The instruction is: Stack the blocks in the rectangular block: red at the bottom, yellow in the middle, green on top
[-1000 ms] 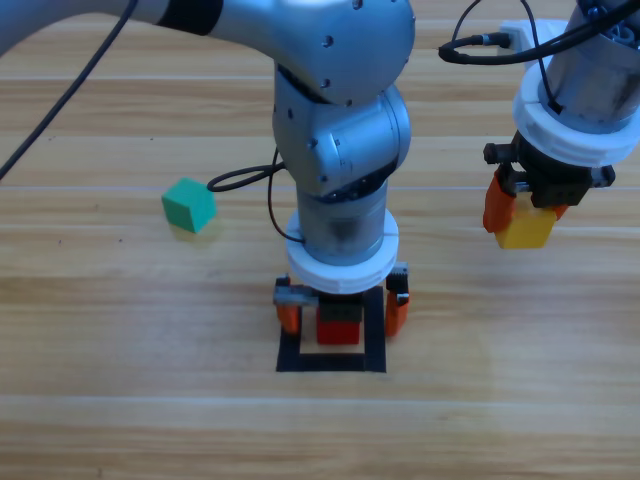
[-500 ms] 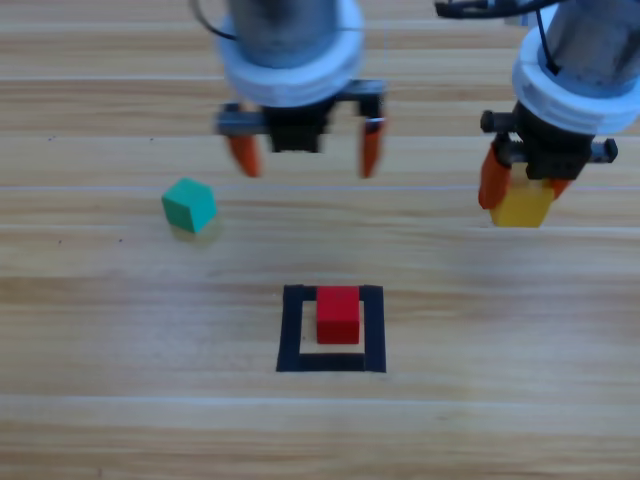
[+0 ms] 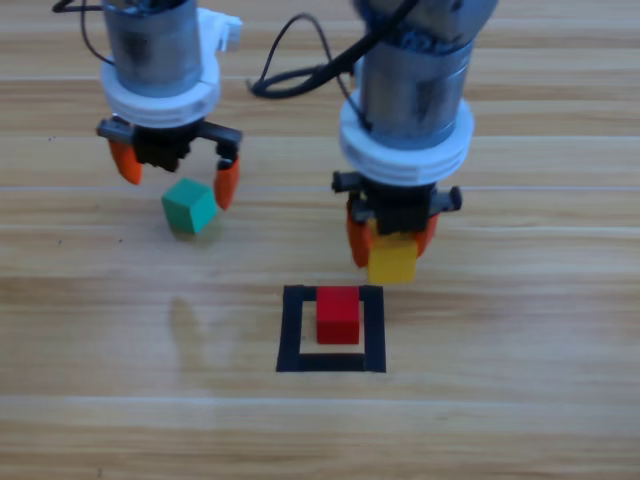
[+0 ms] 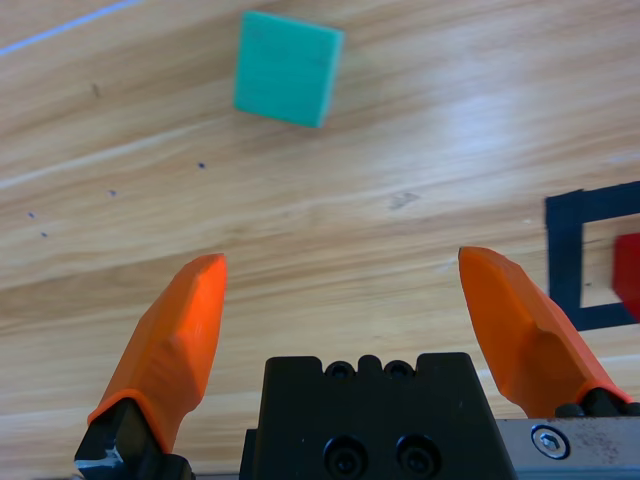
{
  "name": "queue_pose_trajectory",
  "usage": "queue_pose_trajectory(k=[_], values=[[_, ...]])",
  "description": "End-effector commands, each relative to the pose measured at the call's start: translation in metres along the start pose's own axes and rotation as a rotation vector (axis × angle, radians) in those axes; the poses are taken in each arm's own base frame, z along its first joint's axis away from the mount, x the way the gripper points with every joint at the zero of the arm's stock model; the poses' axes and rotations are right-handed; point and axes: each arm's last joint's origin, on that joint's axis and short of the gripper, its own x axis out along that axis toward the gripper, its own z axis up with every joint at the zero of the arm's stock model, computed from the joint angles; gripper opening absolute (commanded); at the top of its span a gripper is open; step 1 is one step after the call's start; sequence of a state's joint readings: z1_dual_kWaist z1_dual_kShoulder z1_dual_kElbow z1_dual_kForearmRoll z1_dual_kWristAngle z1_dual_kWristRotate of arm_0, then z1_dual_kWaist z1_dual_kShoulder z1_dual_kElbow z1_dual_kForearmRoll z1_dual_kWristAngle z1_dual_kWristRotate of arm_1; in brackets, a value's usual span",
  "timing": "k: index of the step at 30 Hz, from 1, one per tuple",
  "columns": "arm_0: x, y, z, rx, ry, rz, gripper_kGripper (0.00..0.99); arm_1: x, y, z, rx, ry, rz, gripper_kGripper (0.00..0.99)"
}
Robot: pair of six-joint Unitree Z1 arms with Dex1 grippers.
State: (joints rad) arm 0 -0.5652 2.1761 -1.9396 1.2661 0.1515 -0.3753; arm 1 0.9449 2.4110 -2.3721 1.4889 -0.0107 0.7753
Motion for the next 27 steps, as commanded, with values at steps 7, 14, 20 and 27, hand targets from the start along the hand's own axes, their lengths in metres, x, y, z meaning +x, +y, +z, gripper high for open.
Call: queue_pose_trajectory(k=[7, 14, 20, 27], values=[[0.017, 0.109, 0.037, 0.022, 0.012, -0.094, 0.990, 0.057, 0.035, 0.001, -0.024, 0.059, -0.034, 0.000], [0.022, 0.108, 0.043, 0.086, 0.012, -0.113, 0.990, 0.064, 0.042, -0.001, -0.023, 0.070, -0.024, 0.000], [0.023, 0.101, 0.043, 0.102, 0.019, -0.129, 0.990, 0.072, 0.047, -0.003, -0.023, 0.079, -0.030, 0.000], [0.024, 0.099, 0.041, 0.107, 0.028, -0.130, 0.990, 0.075, 0.052, -0.005, -0.034, 0.076, -0.027, 0.000]])
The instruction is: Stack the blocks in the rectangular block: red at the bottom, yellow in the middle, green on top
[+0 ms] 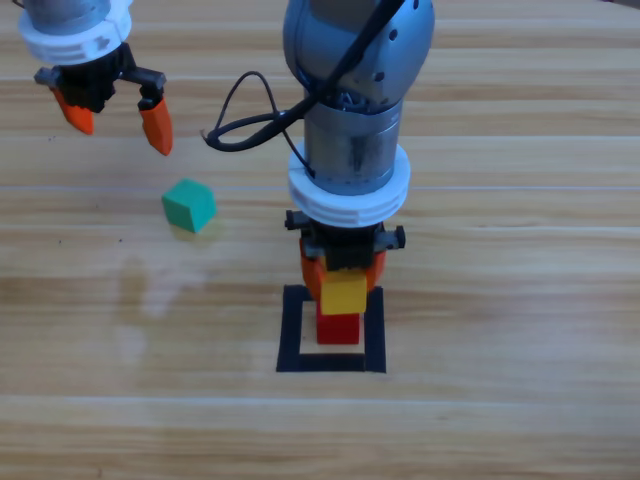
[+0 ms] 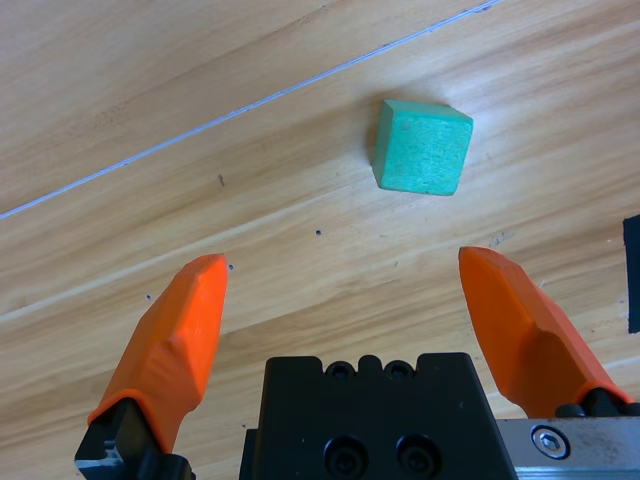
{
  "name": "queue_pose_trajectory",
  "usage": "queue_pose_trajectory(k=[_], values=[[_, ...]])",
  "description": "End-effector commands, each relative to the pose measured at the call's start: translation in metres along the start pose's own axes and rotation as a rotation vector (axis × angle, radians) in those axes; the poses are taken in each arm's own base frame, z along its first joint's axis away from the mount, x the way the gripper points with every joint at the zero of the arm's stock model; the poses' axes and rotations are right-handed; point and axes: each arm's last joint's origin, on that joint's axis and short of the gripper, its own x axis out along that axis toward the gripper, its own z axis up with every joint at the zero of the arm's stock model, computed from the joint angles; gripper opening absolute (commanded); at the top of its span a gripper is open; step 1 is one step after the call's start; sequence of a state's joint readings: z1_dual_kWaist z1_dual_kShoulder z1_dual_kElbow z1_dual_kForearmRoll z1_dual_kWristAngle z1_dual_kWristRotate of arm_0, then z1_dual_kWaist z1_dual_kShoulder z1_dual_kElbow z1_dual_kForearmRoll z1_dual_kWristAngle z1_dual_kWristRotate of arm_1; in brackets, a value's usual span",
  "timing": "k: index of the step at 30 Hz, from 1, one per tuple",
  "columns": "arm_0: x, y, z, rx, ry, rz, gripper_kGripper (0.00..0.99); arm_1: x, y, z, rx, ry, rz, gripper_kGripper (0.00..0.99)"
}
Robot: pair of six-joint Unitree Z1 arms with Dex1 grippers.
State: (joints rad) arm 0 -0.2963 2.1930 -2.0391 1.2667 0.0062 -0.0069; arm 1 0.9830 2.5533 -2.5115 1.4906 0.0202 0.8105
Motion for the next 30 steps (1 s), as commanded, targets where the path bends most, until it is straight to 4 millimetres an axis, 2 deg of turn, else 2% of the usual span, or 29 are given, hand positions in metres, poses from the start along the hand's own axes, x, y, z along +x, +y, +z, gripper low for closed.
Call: queue_pose_trajectory(k=[1, 13, 30], values=[[0.023, -0.004, 0.001, 0.013, 0.064, -0.010, 0.990, 0.035, 0.017, -0.009, -0.030, 0.050, -0.047, 0.000], [0.027, -0.016, 0.000, 0.031, 0.072, -0.005, 0.990, 0.037, 0.018, -0.006, -0.028, 0.025, -0.060, 0.000], [0.029, -0.021, 0.000, 0.033, 0.070, 0.003, 0.989, 0.045, 0.018, -0.005, -0.029, 0.018, -0.089, 0.000]])
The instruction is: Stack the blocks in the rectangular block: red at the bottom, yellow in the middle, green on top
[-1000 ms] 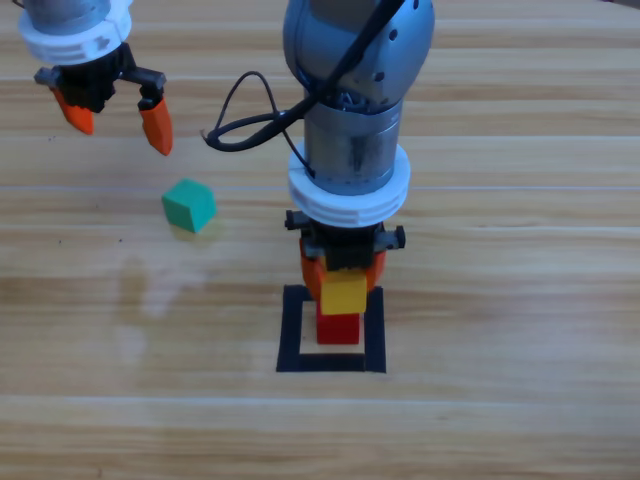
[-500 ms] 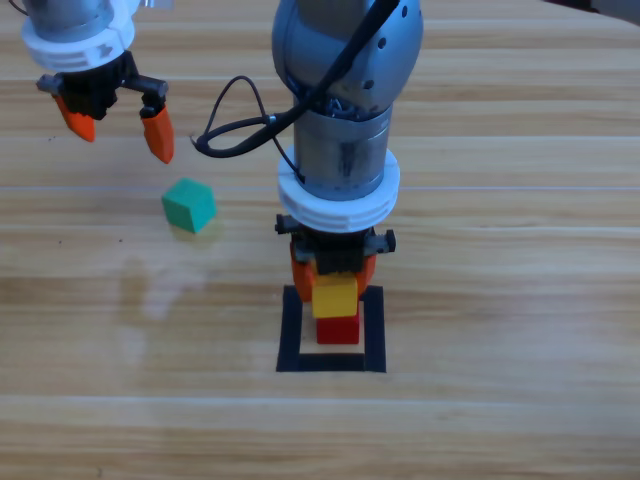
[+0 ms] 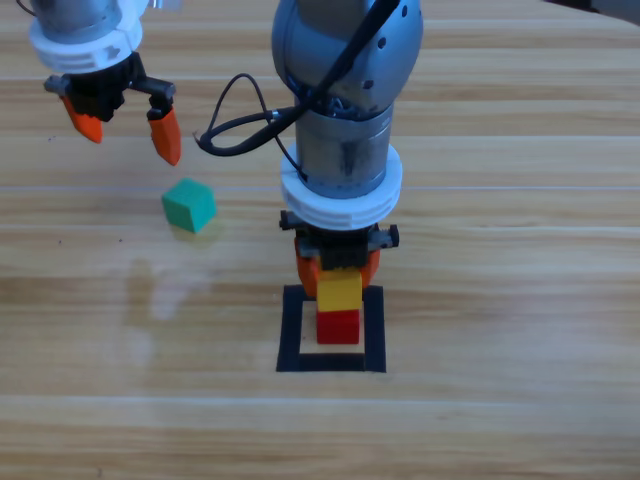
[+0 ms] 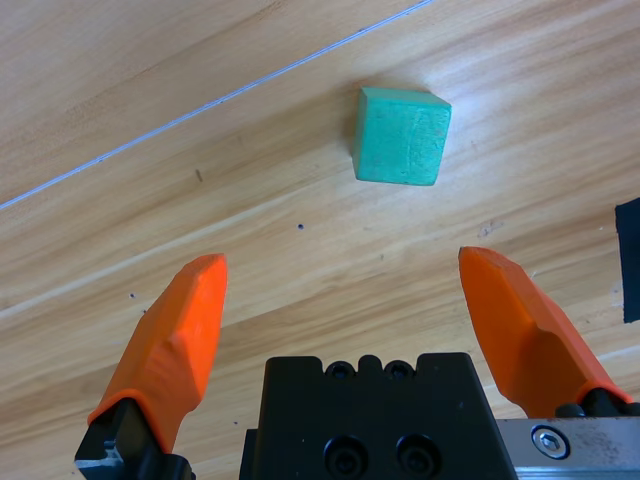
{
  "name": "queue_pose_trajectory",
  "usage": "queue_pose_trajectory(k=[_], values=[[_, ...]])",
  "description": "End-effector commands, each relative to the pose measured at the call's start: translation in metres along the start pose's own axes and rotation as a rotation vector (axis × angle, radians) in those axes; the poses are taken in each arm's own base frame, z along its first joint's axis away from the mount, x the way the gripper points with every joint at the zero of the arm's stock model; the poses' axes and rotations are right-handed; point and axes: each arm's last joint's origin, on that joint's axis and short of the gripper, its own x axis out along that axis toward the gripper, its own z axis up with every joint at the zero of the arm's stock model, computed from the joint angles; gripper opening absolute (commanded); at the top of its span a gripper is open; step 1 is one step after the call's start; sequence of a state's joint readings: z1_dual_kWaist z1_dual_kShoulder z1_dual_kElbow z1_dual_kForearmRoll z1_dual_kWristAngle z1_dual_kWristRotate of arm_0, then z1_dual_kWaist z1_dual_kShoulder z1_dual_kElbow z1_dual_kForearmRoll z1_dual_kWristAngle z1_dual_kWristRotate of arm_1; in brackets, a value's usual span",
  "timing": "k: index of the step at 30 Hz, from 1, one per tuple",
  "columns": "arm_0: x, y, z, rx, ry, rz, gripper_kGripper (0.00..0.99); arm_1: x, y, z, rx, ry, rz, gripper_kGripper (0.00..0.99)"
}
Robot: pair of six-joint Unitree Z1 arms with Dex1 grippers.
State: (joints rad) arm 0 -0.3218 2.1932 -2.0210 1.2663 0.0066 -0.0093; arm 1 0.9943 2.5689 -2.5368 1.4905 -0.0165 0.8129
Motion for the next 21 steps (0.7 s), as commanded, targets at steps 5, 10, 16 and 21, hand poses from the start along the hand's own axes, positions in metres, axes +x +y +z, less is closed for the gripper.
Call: queue_pose_trajectory(k=[5, 10, 16, 21], values=[[0.0275, -0.0102, 0.0027, 0.010, 0.054, 0.009, 0.989, 0.0465, 0.0140, -0.0044, -0.023, 0.049, -0.074, 0.000], [0.0286, -0.0100, 0.0030, 0.009, 0.053, 0.013, 0.989, 0.0483, 0.0144, -0.0040, -0.023, 0.048, -0.076, 0.000], [0.0303, -0.0113, 0.0032, 0.007, 0.056, 0.016, 0.989, 0.0511, 0.0148, -0.0030, -0.024, 0.042, -0.085, 0.000], [0.0321, -0.0132, 0.0031, 0.010, 0.058, 0.019, 0.989, 0.0528, 0.0149, -0.0025, -0.024, 0.037, -0.091, 0.000]])
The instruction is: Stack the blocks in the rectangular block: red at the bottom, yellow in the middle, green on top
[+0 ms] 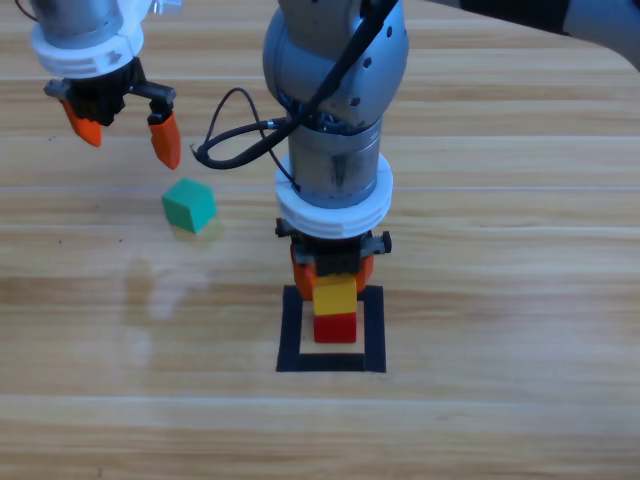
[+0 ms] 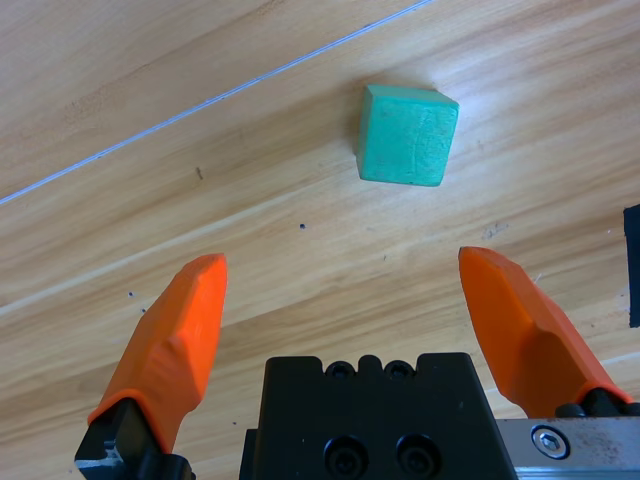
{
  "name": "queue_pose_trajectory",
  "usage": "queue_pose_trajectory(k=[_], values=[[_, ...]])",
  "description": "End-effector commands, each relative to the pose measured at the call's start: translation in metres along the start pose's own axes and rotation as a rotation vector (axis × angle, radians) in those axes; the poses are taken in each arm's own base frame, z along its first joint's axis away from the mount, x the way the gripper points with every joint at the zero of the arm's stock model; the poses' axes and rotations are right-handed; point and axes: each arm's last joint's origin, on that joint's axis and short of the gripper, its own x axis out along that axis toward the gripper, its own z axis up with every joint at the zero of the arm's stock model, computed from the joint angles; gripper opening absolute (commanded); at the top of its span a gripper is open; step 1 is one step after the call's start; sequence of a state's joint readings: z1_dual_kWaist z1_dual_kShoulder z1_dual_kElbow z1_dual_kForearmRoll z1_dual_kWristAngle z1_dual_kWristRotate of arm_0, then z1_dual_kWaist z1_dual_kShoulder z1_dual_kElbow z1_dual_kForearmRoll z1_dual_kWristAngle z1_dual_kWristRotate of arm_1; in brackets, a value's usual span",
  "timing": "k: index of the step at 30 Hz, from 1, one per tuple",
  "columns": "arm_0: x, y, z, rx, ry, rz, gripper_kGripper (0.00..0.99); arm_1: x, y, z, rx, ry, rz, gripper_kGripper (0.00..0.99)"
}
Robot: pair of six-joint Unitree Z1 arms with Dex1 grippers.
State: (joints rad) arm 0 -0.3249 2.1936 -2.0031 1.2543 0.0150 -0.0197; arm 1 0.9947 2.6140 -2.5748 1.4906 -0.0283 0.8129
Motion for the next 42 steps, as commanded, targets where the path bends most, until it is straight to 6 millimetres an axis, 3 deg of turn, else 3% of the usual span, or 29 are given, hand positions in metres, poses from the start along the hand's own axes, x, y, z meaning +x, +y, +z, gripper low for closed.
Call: queue_pose_trajectory(k=[1, 5, 6, 7, 8, 11, 16, 19, 22, 28, 32, 34, 39, 42], values=[[0.027, -0.013, 0.004, 0.018, 0.052, 0.013, 0.989, 0.037, 0.010, -0.007, -0.026, 0.040, -0.079, 0.000], [0.029, -0.015, 0.004, 0.020, 0.054, 0.015, 0.989, 0.034, 0.009, -0.007, -0.027, 0.035, -0.076, 0.000], [0.028, -0.015, 0.004, 0.020, 0.053, 0.015, 0.989, 0.030, 0.009, -0.007, -0.027, 0.029, -0.072, 0.287], [0.028, -0.015, 0.004, 0.018, 0.053, 0.017, 0.989, 0.027, 0.008, -0.007, -0.028, 0.025, -0.070, 0.726], [0.029, -0.016, 0.004, 0.020, 0.054, 0.017, 0.989, 0.021, 0.008, -0.008, -0.028, 0.018, -0.062, 0.811], [0.030, -0.018, 0.004, 0.021, 0.057, 0.018, 0.989, -0.003, 0.004, -0.009, -0.026, -0.023, -0.041, 0.902], [0.029, -0.020, 0.004, 0.021, 0.055, 0.018, 0.989, -0.058, -0.008, -0.014, -0.019, -0.144, -0.009, 0.976], [0.027, -0.024, 0.003, 0.026, 0.052, 0.020, 0.990, -0.103, -0.012, -0.028, -0.050, -0.243, 0.030, 0.989], [0.027, -0.034, 0.002, 0.037, 0.051, 0.024, 0.990, -0.135, -0.012, -0.043, -0.117, -0.315, 0.073, 0.989], [0.038, -0.055, -0.007, 0.065, 0.055, 0.039, 0.990, -0.167, -0.019, -0.054, -0.268, -0.404, 0.094, 0.983], [0.062, -0.064, -0.009, 0.067, 0.064, 0.040, 0.990, -0.166, -0.034, -0.053, -0.316, -0.392, 0.030, 0.982], [0.069, -0.064, -0.008, 0.067, 0.065, 0.042, 0.990, -0.168, -0.052, -0.057, -0.317, -0.397, 0.026, 0.982], [0.086, -0.061, 0.000, 0.056, 0.056, 0.046, 0.989, -0.163, -0.154, -0.130, -0.446, -0.678, 0.360, 0.982], [0.097, -0.055, 0.006, 0.048, 0.054, 0.047, 0.986, -0.161, -0.181, -0.153, -0.520, -0.712, 0.350, 0.982]])
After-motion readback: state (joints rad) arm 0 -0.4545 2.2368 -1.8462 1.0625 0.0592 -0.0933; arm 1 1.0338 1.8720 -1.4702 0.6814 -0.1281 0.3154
